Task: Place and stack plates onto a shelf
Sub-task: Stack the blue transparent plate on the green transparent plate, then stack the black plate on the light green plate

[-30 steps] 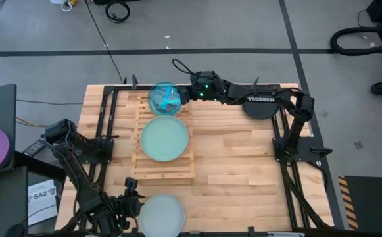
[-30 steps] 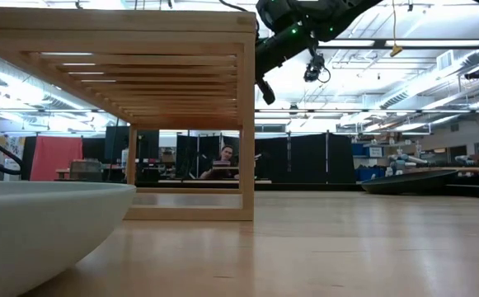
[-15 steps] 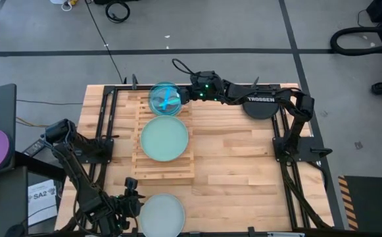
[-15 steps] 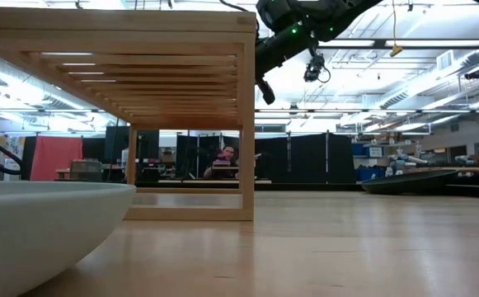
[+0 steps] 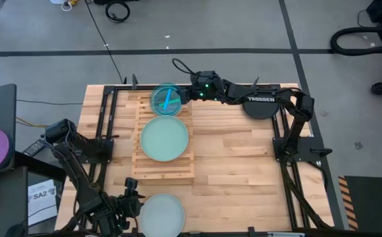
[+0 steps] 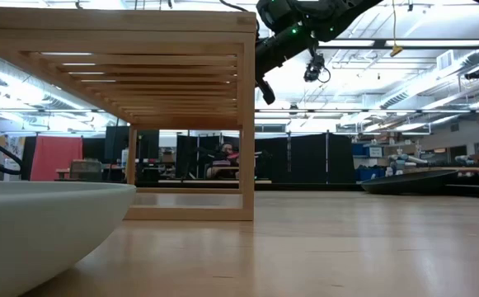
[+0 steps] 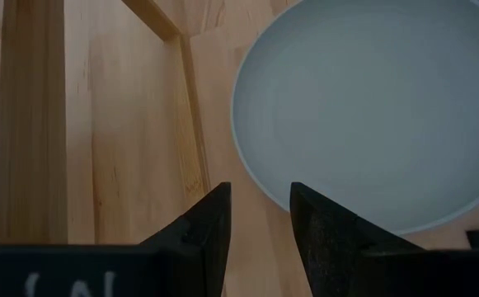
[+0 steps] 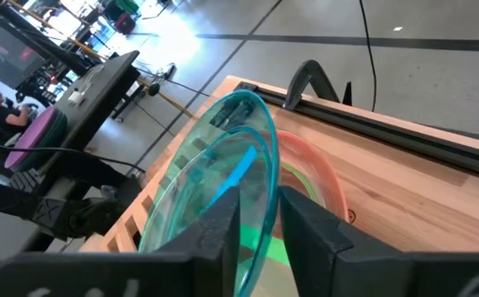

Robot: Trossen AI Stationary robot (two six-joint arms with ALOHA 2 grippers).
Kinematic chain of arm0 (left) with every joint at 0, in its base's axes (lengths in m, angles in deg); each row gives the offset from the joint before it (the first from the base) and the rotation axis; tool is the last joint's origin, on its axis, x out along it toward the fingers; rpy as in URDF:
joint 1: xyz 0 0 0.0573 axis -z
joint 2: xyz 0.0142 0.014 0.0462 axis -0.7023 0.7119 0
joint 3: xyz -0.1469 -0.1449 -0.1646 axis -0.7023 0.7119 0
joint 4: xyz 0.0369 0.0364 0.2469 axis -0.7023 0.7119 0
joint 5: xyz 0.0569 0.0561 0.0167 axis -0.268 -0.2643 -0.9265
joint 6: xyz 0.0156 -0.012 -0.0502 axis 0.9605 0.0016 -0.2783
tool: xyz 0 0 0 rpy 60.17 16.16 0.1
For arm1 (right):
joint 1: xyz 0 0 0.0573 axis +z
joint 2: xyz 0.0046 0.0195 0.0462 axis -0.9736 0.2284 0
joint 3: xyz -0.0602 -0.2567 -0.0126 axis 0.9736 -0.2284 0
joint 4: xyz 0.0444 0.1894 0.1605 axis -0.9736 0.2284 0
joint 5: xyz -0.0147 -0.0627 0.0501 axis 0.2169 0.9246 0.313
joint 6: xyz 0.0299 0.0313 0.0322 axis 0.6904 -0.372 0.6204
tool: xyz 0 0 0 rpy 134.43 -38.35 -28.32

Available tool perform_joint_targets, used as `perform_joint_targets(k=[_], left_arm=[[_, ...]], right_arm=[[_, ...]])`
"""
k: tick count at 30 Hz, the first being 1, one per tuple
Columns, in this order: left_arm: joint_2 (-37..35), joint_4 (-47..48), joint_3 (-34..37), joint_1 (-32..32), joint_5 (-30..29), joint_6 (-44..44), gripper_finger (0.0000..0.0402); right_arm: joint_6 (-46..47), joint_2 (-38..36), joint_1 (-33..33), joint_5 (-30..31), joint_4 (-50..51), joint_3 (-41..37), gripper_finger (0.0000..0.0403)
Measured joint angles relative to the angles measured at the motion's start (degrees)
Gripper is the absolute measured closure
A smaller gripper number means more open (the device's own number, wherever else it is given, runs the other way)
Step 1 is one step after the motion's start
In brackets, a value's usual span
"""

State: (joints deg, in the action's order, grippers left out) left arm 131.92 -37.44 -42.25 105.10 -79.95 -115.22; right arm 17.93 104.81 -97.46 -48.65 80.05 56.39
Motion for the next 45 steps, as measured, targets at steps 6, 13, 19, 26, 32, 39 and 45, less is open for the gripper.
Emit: perform_joint_targets(k=[6,13,19,26,32,39,45], left_arm=[[-0.01,0.00,0.00,0.00,0.01,0.00,0.0269],[-0.01,0.00,0.00,0.00,0.01,0.00,0.0269],[0.00,0.00,0.00,0.00,0.01,-0.04,0.0269],[0.00,-0.03,0.00,0.00,0.02,-0.07,0.0269],[-0.01,-0.38,0.00,0.00,0.00,-0.07,0.0269],[-0.01,-0.56,0.00,0.00,0.00,-0.53,0.0269],[0.00,-2.33,0.00,0.00,0.00,-1.60,0.0269]], right_arm=[[-2.56,-0.04,-0.36,0.04,0.00,0.00,0.0269],[-3.04,-0.04,-0.92,0.26,0.00,0.00,0.0218],[-5.56,-0.04,-1.01,0.28,0.00,0.00,0.0174],[-6.04,-0.04,-1.01,0.26,0.01,0.00,0.0137],[-6.47,-0.11,-1.01,-2.17,0.03,0.00,0.0135],[-9.43,-3.53,-1.73,-17.48,0.14,0.00,0.0137],[-14.45,-10.40,-0.89,-19.68,4.14,0.00,0.0137]])
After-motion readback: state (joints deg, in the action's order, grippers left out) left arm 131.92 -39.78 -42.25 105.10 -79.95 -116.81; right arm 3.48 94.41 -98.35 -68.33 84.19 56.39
